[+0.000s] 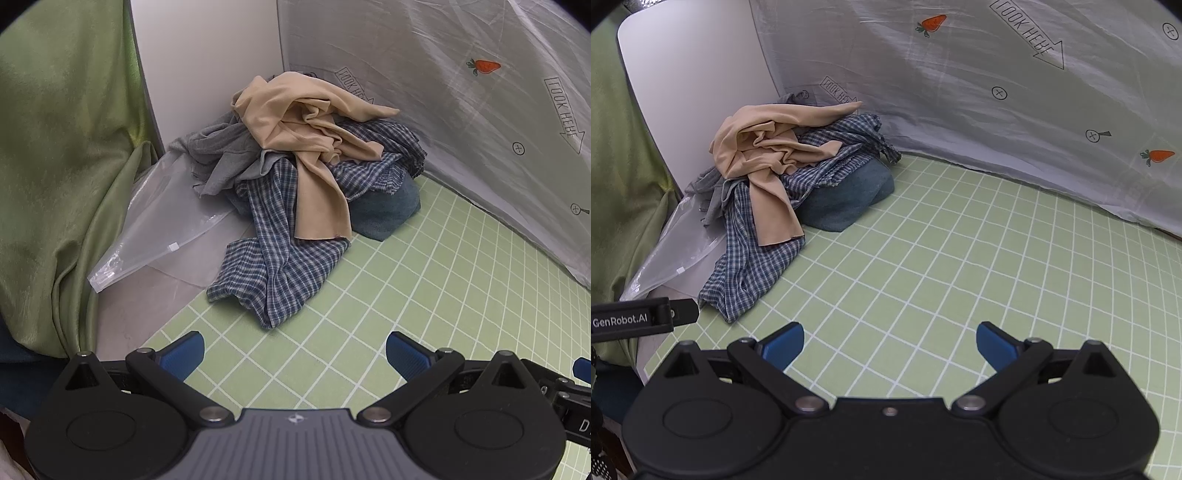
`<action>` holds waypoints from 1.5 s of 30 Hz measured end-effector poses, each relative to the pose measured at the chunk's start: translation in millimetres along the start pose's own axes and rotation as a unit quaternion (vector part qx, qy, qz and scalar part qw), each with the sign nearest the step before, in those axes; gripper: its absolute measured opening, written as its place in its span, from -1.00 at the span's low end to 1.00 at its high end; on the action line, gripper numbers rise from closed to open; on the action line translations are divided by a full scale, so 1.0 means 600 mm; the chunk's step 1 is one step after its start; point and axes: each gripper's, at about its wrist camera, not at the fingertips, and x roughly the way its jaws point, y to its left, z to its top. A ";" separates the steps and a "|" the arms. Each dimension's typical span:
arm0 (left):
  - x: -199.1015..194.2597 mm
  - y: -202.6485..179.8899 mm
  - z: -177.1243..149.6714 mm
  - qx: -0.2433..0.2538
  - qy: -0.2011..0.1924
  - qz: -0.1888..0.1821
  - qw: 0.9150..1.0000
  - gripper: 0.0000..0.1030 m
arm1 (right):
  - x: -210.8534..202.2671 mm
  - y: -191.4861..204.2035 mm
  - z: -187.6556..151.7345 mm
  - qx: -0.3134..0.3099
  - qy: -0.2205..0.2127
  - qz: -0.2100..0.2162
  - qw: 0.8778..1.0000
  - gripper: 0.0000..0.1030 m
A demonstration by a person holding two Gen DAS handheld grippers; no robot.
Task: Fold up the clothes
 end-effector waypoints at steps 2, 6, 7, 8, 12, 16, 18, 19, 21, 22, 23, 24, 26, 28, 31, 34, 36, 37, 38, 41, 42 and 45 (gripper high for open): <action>0.001 0.000 0.001 -0.001 0.001 0.000 1.000 1.00 | 0.001 0.001 0.000 0.000 0.001 0.001 1.000 0.96; 0.004 0.001 0.002 -0.002 0.003 0.001 1.000 1.00 | 0.004 0.003 0.001 0.000 0.004 0.002 1.000 0.96; 0.005 0.001 0.003 -0.002 0.004 0.001 1.000 1.00 | 0.005 0.003 0.001 0.000 0.004 0.001 1.000 0.96; 0.007 0.002 0.004 -0.002 0.004 0.002 1.000 1.00 | 0.006 0.003 0.002 0.000 0.005 0.001 1.000 0.96; 0.012 0.003 0.008 -0.002 0.004 0.002 1.000 1.00 | 0.011 0.005 0.007 0.000 0.006 0.000 1.000 0.96; 0.019 0.005 0.019 0.001 0.003 0.004 1.000 1.00 | 0.021 0.009 0.013 0.001 0.008 0.000 1.000 0.96; 0.027 0.008 0.027 0.000 0.005 0.006 1.000 1.00 | 0.028 0.012 0.019 0.000 0.008 -0.001 1.000 0.96; 0.032 0.011 0.033 -0.001 0.007 0.007 1.000 1.00 | 0.032 0.015 0.023 -0.001 0.008 -0.002 1.000 0.96; 0.043 0.020 0.046 -0.007 0.011 0.012 1.000 1.00 | 0.043 0.022 0.034 -0.002 0.006 -0.003 1.000 0.96; 0.050 0.025 0.053 -0.011 0.013 0.015 1.000 1.00 | 0.049 0.025 0.040 -0.002 0.005 -0.004 1.000 0.96; 0.057 0.030 0.061 -0.015 0.015 0.018 1.000 1.00 | 0.055 0.028 0.046 -0.002 0.004 -0.005 1.000 0.96; 0.064 0.036 0.070 -0.020 0.017 0.024 0.999 1.00 | 0.062 0.032 0.054 -0.002 0.003 -0.006 1.000 0.96; 0.084 0.050 0.092 -0.026 0.021 0.030 0.999 1.00 | 0.079 0.038 0.073 -0.002 0.001 -0.010 1.000 0.96; 0.105 0.062 0.116 -0.029 0.023 0.033 0.999 1.00 | 0.098 0.044 0.096 -0.001 -0.001 -0.012 1.000 0.96; 0.140 0.080 0.157 -0.038 0.022 0.040 0.998 1.00 | 0.133 0.055 0.138 0.004 -0.007 -0.015 1.000 0.96; 0.176 0.102 0.206 -0.040 0.014 0.045 0.998 1.00 | 0.176 0.069 0.182 -0.004 -0.017 -0.020 1.000 0.96; 0.201 0.110 0.240 -0.039 0.006 0.048 0.998 0.99 | 0.209 0.082 0.213 -0.012 -0.020 -0.022 0.999 0.96; 0.213 0.114 0.256 -0.040 0.002 0.043 0.998 0.98 | 0.227 0.089 0.228 -0.015 -0.021 -0.022 0.999 0.96; 0.226 0.118 0.272 -0.042 -0.001 0.039 0.998 0.96 | 0.245 0.096 0.243 -0.018 -0.020 -0.021 0.999 0.96; 0.265 0.120 0.320 -0.041 -0.006 0.028 0.999 0.78 | 0.295 0.118 0.282 -0.025 -0.021 -0.009 0.999 0.93; 0.277 0.118 0.333 -0.039 -0.009 0.023 0.999 0.76 | 0.311 0.125 0.294 -0.028 -0.023 -0.006 0.999 0.89; 0.308 0.110 0.365 -0.036 -0.016 0.004 0.999 0.54 | 0.354 0.152 0.325 -0.053 -0.036 0.004 0.998 0.77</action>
